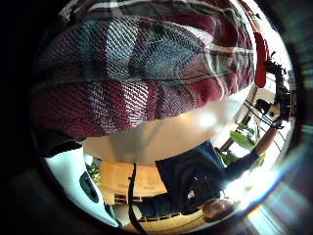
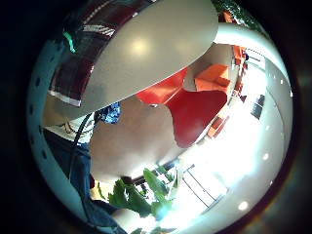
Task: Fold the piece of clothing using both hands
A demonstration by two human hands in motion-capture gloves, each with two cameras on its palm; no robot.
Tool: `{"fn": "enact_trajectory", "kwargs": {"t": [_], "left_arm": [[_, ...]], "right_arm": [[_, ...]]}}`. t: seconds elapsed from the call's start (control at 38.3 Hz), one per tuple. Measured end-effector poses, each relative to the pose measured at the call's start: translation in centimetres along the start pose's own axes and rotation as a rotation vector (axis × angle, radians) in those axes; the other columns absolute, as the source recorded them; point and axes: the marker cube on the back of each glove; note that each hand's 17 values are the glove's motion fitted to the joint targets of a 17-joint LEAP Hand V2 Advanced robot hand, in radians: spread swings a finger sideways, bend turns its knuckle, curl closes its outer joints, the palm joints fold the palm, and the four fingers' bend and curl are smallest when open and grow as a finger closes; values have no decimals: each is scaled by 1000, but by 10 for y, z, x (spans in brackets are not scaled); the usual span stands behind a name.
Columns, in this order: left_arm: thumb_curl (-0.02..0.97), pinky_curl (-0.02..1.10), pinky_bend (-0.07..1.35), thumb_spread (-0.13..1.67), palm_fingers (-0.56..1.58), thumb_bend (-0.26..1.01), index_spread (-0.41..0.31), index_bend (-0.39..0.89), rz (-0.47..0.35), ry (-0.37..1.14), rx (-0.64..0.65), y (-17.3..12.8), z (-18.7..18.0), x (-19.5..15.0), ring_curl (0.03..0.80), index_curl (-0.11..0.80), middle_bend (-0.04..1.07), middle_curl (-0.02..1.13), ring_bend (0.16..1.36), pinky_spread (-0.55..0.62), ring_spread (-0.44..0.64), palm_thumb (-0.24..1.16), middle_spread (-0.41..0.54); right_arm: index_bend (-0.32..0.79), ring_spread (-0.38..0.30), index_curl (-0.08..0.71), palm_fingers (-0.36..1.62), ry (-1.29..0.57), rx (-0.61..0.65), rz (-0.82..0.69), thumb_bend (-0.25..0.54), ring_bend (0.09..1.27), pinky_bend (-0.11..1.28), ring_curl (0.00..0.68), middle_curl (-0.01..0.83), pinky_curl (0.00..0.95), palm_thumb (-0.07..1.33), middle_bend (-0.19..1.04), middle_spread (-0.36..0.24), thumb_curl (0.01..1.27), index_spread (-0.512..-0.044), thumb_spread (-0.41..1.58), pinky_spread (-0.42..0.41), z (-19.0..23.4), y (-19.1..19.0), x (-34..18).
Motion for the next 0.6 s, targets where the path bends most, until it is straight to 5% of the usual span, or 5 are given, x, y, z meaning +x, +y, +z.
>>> {"fn": "enact_trajectory", "kwargs": {"t": [0.13, 0.39, 0.6], "left_arm": [[502, 373, 608, 1334, 1225, 191, -254, 119, 61, 6, 72, -5, -10, 2, 380, 398, 453, 508, 477, -406, -348, 843, -308], [495, 383, 640, 1481, 1192, 211, -236, 126, 24, 3, 22, -1, -10, -2, 404, 389, 430, 534, 501, -412, -356, 810, -302], [490, 383, 640, 1547, 1183, 223, -230, 129, 18, 27, 46, -1, -11, -4, 411, 386, 420, 550, 503, -410, -358, 793, -301]], "right_arm": [[144, -186, 254, 676, 52, 47, -32, 24, 656, 534, 369, 430, 323, 729, 347, -152, 402, -257, 1038, -107, -14, 49, -20], [89, -214, 253, 660, 66, -42, -70, -7, 618, 556, 392, 448, 349, 794, 307, -172, 440, -254, 1006, -152, -3, 40, -28], [158, -228, 263, 840, 76, 129, -64, 0, 574, 580, 386, 451, 354, 862, 281, -181, 472, -272, 987, -174, -12, 28, -22]]}}
